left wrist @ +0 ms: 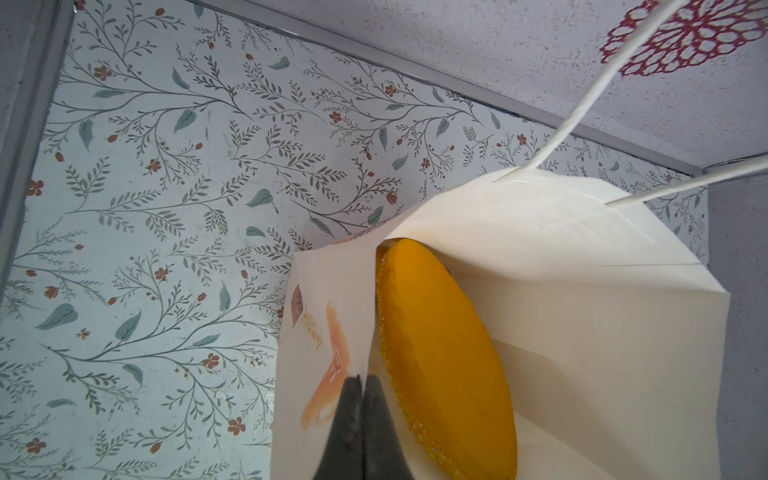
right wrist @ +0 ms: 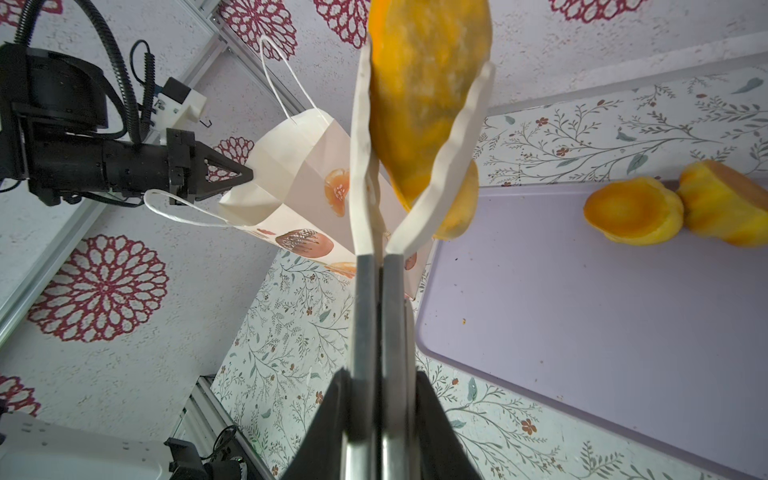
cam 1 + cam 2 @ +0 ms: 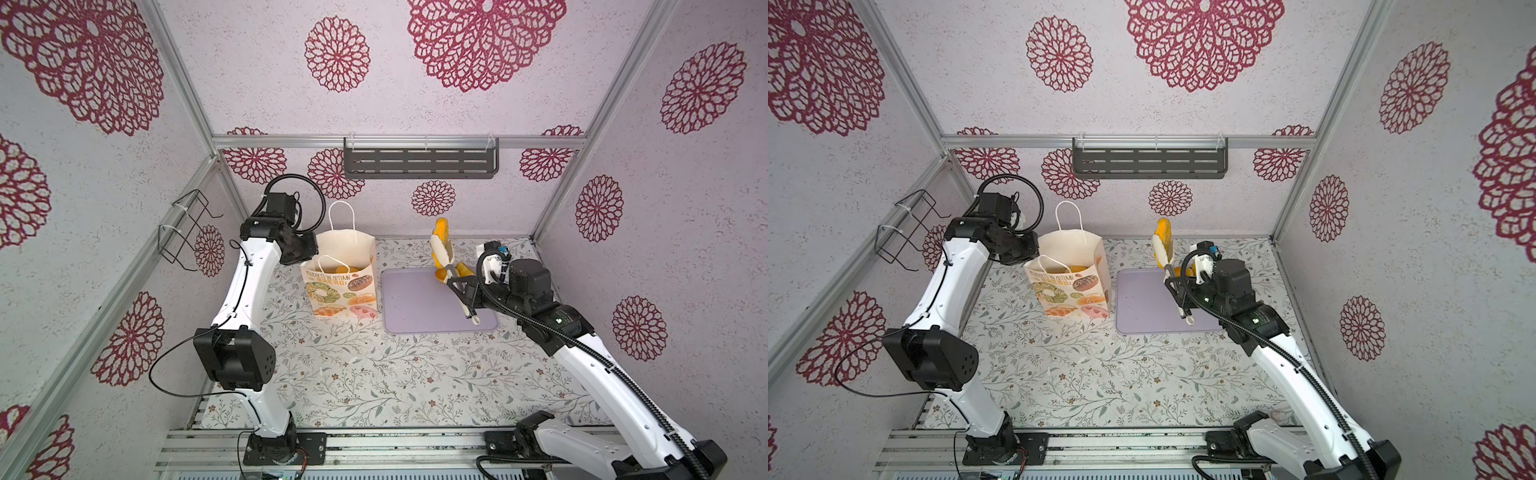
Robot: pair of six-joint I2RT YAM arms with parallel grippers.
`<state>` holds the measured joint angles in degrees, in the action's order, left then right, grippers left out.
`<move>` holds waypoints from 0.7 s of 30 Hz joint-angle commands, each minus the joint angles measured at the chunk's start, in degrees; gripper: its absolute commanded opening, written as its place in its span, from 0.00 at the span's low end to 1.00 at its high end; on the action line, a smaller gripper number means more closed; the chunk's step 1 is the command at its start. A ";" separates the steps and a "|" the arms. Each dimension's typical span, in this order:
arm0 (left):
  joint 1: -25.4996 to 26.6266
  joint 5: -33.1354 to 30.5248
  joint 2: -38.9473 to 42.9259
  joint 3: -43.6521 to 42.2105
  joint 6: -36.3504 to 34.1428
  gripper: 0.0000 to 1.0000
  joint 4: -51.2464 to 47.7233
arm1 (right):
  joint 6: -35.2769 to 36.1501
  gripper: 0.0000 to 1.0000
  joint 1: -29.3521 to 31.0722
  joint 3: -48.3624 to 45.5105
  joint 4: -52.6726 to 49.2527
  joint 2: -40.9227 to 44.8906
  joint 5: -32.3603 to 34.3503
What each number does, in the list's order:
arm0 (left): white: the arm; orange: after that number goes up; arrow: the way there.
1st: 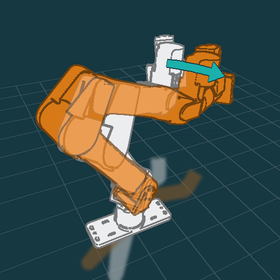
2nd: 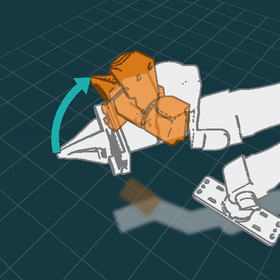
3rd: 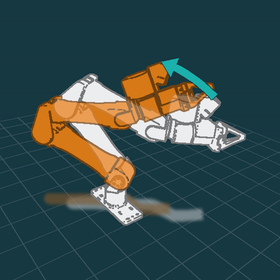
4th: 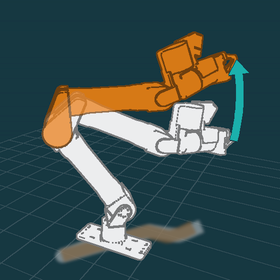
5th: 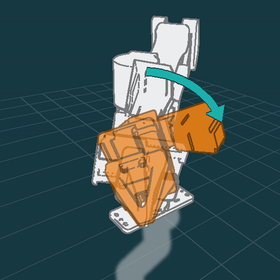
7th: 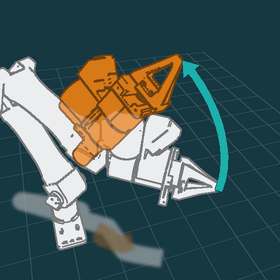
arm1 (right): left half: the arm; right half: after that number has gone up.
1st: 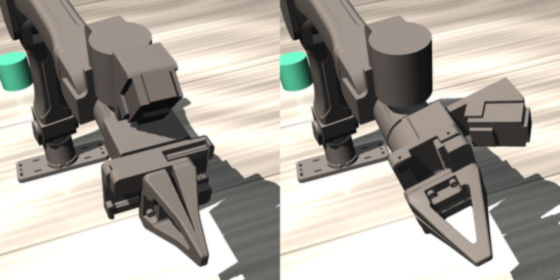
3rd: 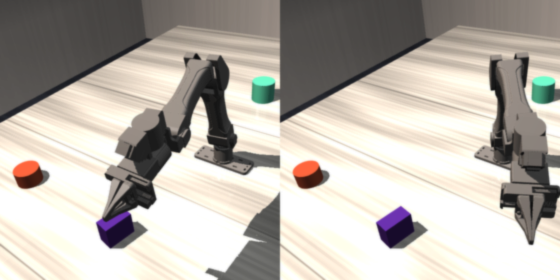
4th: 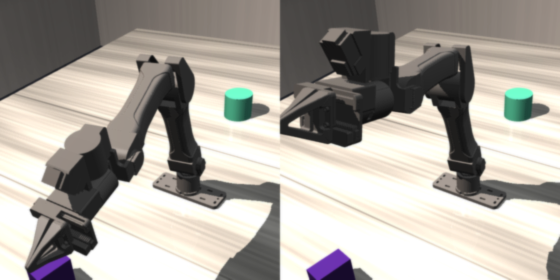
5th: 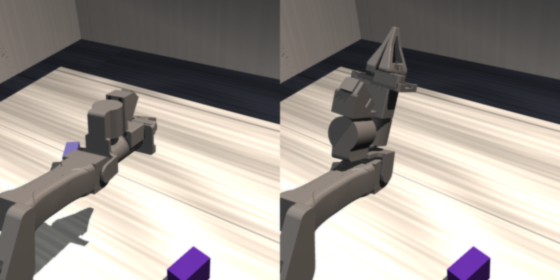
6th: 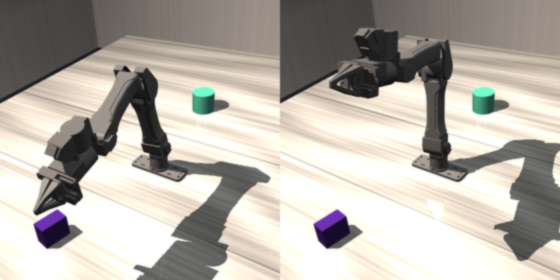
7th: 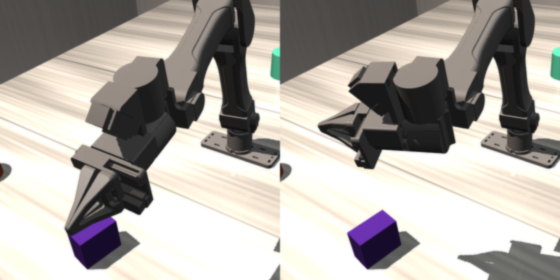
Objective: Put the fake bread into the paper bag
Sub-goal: 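Lift the yellow bread and carry it toward the bag opening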
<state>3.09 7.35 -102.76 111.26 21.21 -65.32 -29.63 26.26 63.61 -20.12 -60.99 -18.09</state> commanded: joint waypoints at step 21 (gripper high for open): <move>-0.23 0.29 1.60 0.18 -0.52 0.00 0.37 | 2.40 0.00 11.85 15.76 5.66 -13.72 3.36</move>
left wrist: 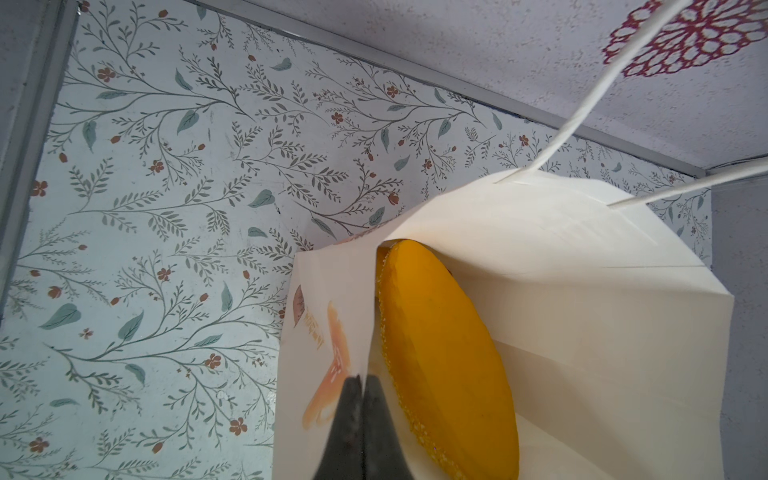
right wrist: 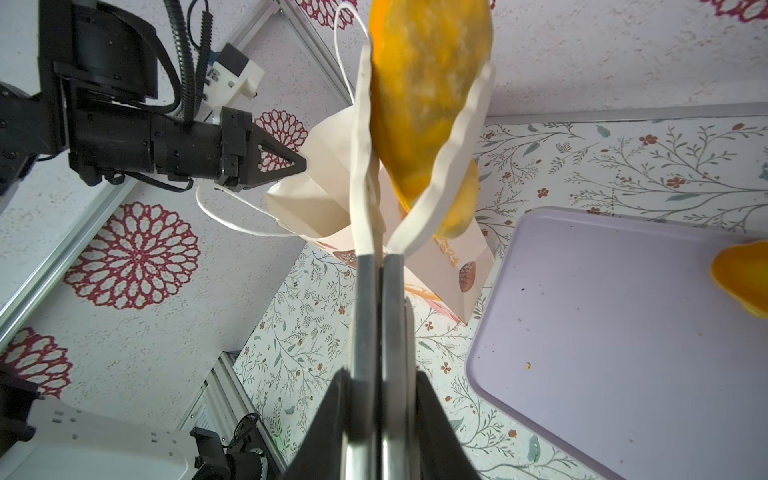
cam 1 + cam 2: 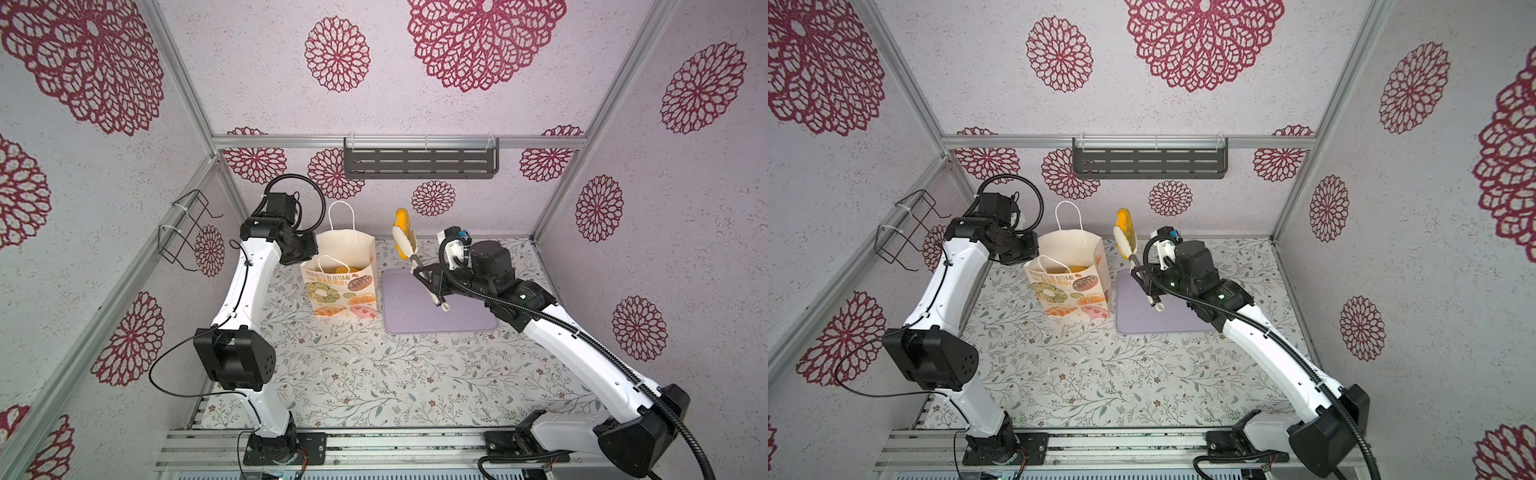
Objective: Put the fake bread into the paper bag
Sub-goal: 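Lift the yellow bread and carry it toward the bag opening, then lower the long yellow bread into the bag and open the tongs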
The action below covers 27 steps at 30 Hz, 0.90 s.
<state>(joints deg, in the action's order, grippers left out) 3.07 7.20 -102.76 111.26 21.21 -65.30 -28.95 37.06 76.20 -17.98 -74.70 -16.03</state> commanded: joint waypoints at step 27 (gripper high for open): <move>-0.30 1.50 1.83 0.10 -0.33 0.00 0.61 | 5.32 0.00 10.58 21.65 1.21 -18.90 0.92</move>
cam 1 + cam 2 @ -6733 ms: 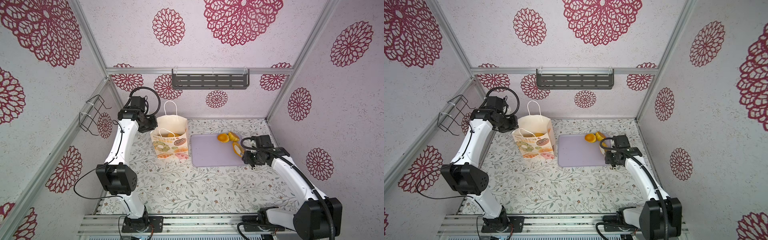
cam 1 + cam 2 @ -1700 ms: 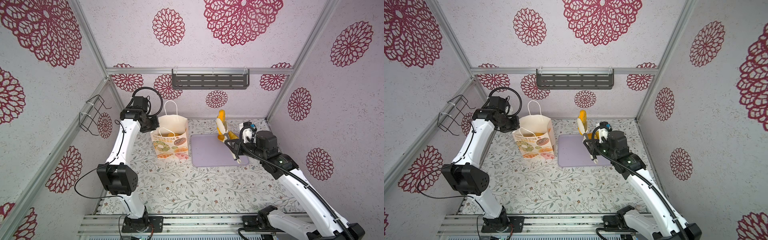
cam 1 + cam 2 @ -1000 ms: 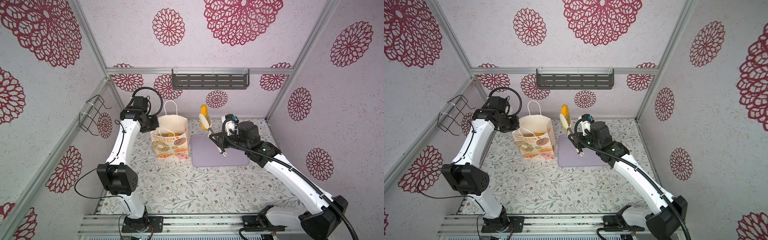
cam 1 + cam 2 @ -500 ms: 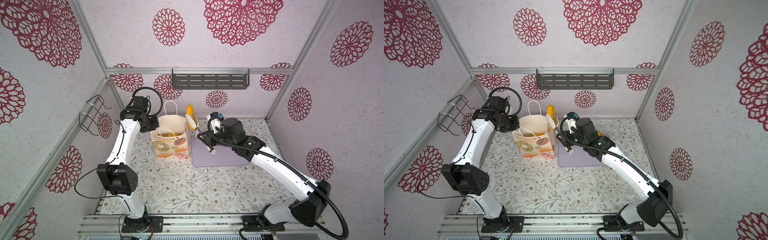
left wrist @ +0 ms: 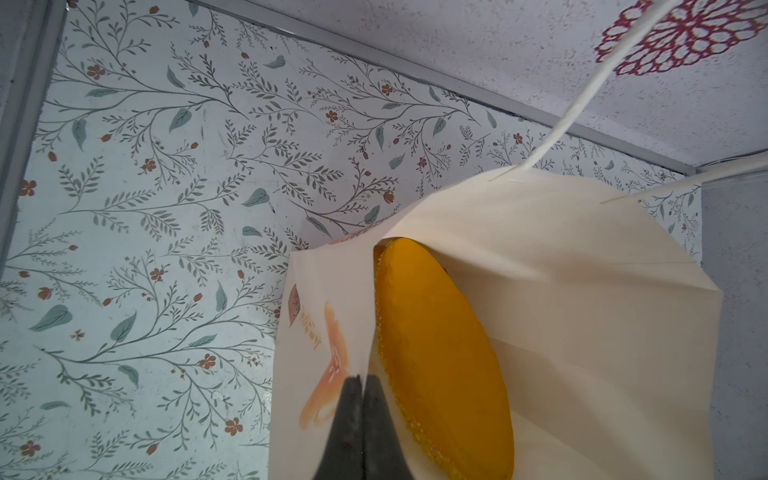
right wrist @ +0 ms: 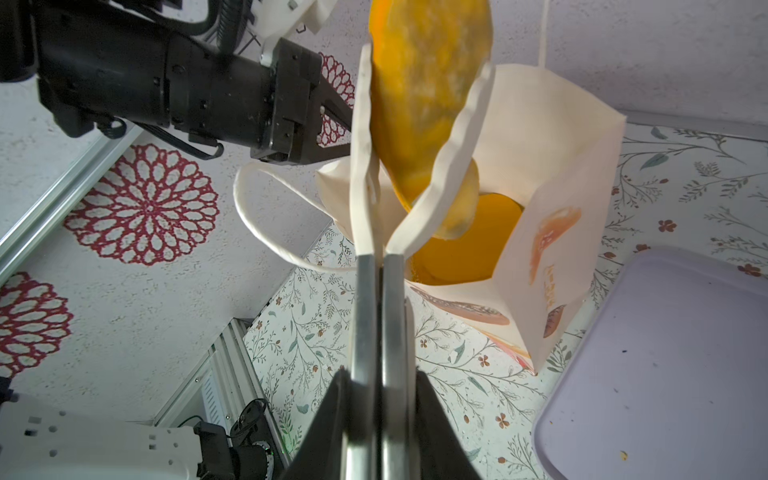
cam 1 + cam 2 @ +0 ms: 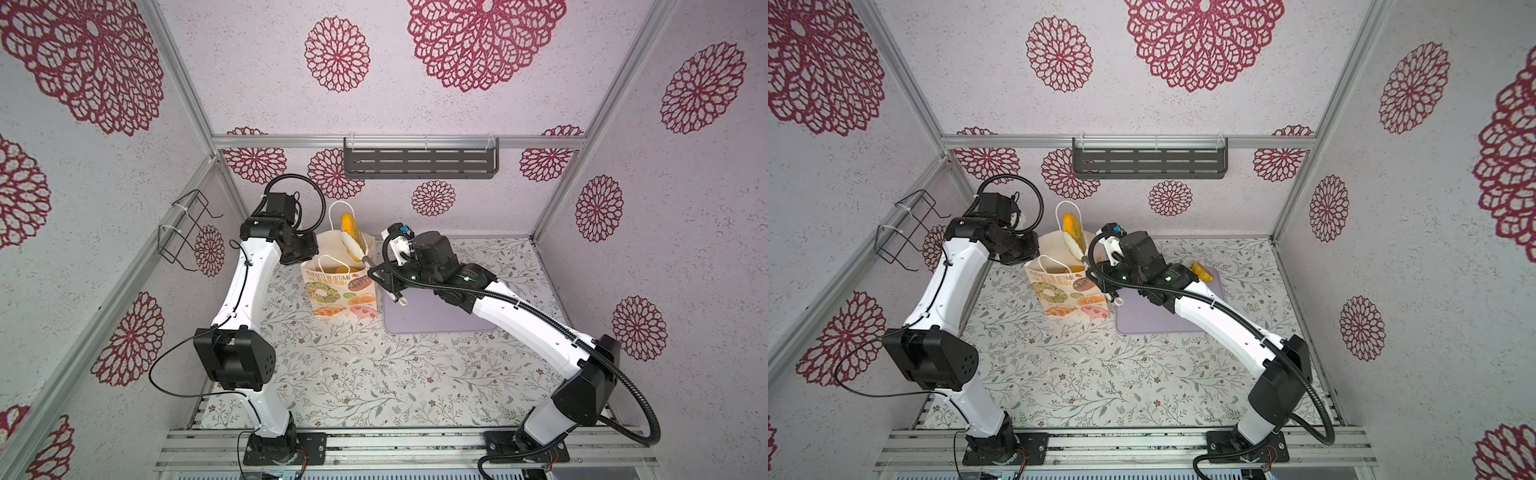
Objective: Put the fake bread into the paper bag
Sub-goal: 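Lower the long yellow bread into the bag and open the tongs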
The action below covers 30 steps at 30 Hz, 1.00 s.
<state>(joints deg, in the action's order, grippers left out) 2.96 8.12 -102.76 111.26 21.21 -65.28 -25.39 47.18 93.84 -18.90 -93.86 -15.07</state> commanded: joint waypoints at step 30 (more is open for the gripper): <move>-0.16 1.05 1.37 -0.07 -0.06 0.00 0.65 | 2.62 0.38 1.59 12.27 -0.41 -7.08 -0.75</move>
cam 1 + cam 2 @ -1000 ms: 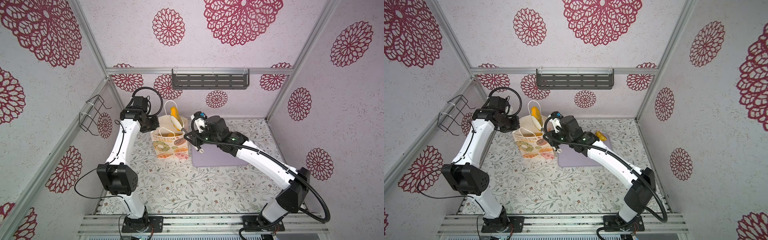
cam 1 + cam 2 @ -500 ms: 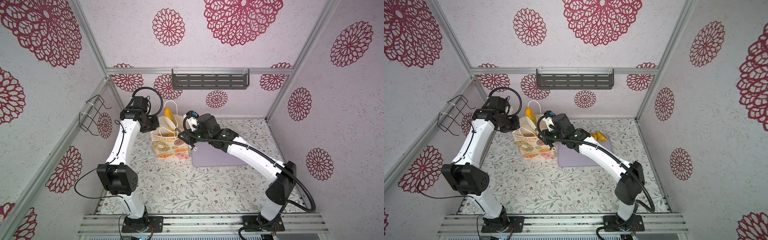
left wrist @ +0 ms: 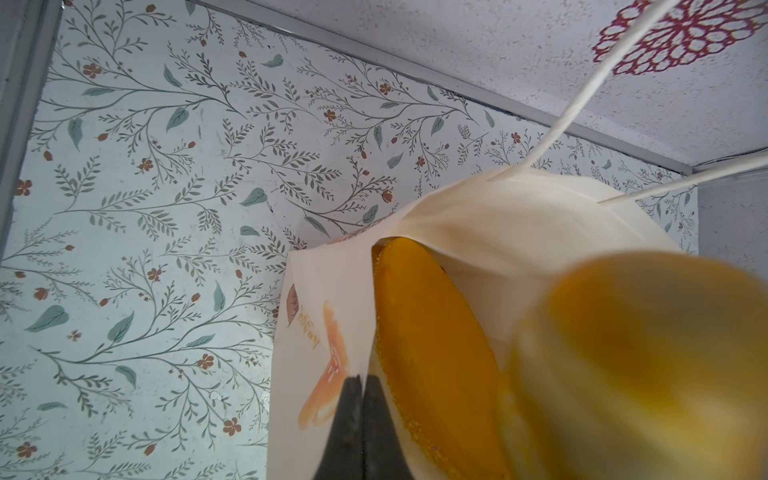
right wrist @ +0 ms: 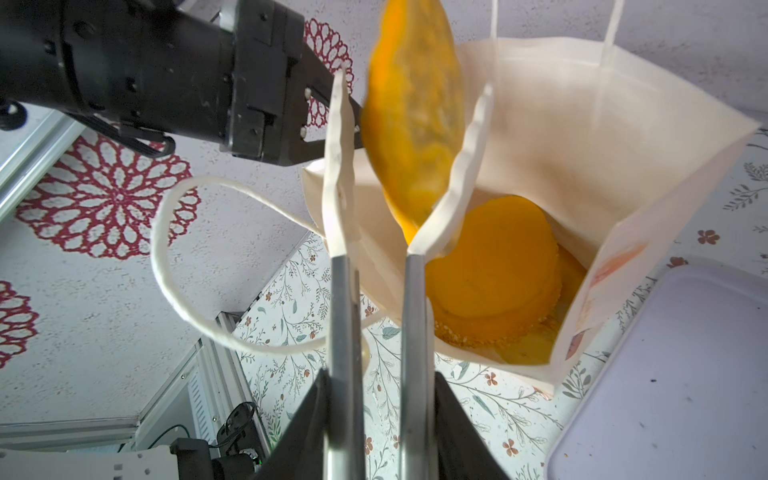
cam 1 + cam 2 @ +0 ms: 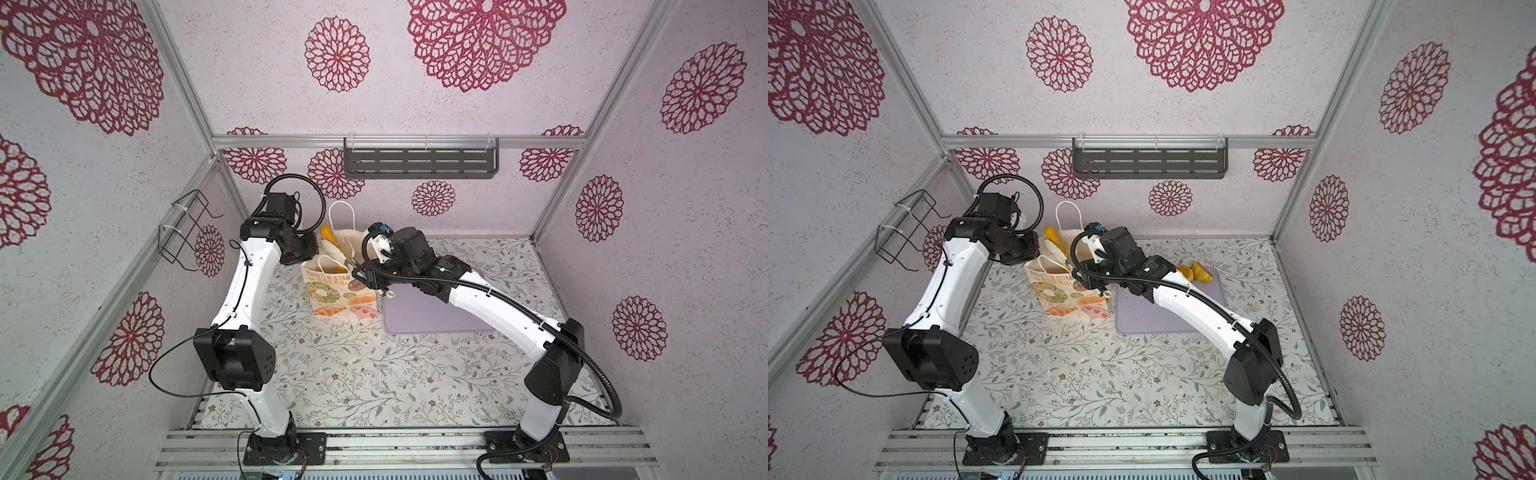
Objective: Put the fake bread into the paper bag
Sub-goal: 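Lower the long yellow bread into the bag and open the tongs, then move the open tongs back over the tray with the right gripper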
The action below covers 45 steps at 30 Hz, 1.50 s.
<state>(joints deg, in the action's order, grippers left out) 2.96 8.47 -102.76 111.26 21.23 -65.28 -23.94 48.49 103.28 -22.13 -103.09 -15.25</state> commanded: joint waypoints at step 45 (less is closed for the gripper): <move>0.03 0.93 1.29 -0.08 0.01 0.00 0.76 | 1.39 0.47 -14.40 -22.06 1.36 29.23 10.37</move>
<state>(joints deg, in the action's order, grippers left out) 2.96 8.51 -102.76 111.26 21.23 -65.28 -21.10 35.53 82.11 -23.90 -77.38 -4.71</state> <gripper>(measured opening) 0.040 0.470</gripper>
